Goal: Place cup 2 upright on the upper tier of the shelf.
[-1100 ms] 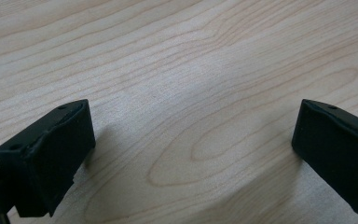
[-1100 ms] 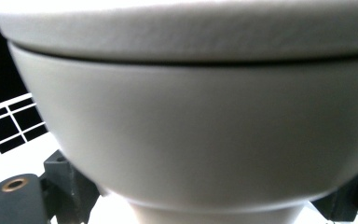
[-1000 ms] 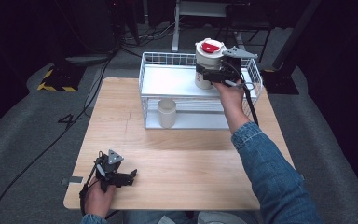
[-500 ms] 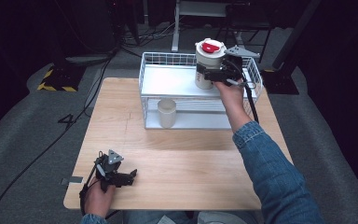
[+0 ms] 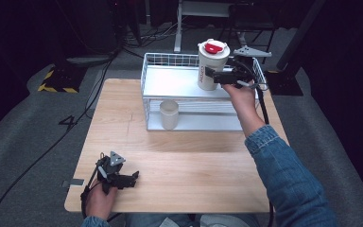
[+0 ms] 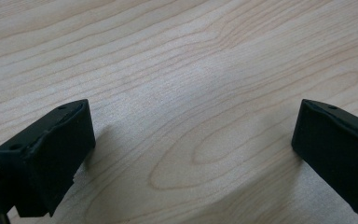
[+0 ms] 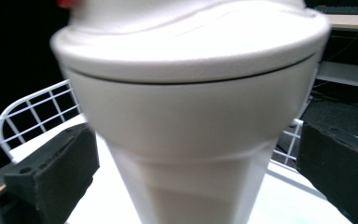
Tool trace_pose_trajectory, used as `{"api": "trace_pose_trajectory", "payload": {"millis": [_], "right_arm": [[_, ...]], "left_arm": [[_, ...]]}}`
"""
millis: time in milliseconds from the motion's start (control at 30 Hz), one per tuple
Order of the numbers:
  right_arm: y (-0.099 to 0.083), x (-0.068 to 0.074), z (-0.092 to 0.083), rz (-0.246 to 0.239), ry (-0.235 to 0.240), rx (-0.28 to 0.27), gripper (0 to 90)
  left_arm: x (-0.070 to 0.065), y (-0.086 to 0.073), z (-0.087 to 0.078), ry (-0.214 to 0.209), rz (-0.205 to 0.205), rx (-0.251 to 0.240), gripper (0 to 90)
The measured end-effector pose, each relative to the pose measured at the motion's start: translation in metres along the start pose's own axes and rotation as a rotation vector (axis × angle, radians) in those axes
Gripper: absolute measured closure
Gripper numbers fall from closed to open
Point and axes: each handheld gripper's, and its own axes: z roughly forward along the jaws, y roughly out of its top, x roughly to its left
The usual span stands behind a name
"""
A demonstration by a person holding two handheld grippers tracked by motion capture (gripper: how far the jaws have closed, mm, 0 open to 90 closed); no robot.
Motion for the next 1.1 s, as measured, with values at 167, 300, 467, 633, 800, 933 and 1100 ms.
{"api": "trace_pose_trajectory", "payload": {"millis": [167, 300, 467, 633, 800, 933, 1100], "right_arm": [[0.003, 0.005, -0.019, -0.035, 0.016, 0.013, 0.0], [0.004, 0.007, -0.035, -0.027, 0.04, 0.008, 0.0], [0.001, 0.009, -0.056, -0.046, 0.058, 0.02, 0.0], [-0.003, 0.01, -0.077, -0.075, 0.061, 0.018, 0.0], [-0.01, 0.009, -0.096, -0.084, 0.063, 0.029, 0.0], [-0.017, 0.009, -0.109, -0.092, 0.059, 0.041, 0.0], [-0.029, 0.007, -0.123, -0.088, 0.054, 0.054, 0.0]], "left_arm": [[0.0, -0.001, -0.001, 0.004, 0.003, 0.003, 0.0], [-0.001, -0.002, -0.002, 0.01, -0.006, -0.001, 0.0], [-0.001, -0.003, -0.003, 0.011, -0.009, 0.002, 0.0], [-0.001, -0.003, -0.003, 0.011, -0.009, 0.001, 0.0], [-0.001, -0.003, -0.003, 0.012, -0.009, 0.001, 0.0], [0.0, -0.003, -0.003, 0.011, -0.007, 0.002, 0.0], [0.0, -0.001, -0.001, 0.012, -0.01, 0.004, 0.0]]}}
